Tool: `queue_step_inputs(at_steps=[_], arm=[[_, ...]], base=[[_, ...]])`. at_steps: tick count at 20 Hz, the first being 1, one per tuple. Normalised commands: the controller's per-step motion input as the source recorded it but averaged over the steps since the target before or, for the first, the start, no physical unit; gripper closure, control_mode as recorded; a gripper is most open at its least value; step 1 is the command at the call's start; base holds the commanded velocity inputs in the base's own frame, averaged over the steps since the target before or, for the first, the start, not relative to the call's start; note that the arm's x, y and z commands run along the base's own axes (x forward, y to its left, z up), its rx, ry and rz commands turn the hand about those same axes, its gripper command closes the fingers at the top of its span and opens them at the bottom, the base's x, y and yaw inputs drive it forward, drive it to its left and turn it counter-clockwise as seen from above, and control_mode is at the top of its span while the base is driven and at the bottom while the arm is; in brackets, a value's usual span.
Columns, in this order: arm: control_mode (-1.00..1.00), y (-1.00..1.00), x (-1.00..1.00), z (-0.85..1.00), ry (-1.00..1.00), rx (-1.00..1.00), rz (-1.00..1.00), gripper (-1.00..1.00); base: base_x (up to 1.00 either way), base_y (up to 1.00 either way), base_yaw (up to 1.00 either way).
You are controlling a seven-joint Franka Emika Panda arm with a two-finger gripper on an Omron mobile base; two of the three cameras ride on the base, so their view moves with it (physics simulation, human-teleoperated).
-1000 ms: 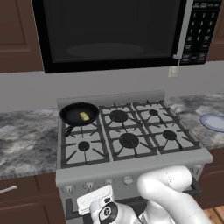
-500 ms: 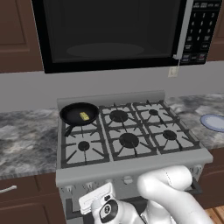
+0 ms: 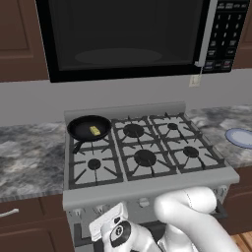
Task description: Pick up the butter stick and place it in the pan. Then turn on the burner for the pan.
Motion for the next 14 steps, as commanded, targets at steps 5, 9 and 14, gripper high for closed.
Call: queue_step_inputs(at_steps=[5,9,14], arm=[[-1.00,0.00,0.00,0.00,0.10,-0.18,0.00,1.00],[-1.00,0.00,0.00,0.00,0.11,-0.18,-0.01,1.00],[-1.00,0.00,0.00,0.00,0.12,-0.19,0.00,1.00]], base=[[0.00,0.00,0.00],[0.00,0.00,0.00],[0.00,0.00,0.00]])
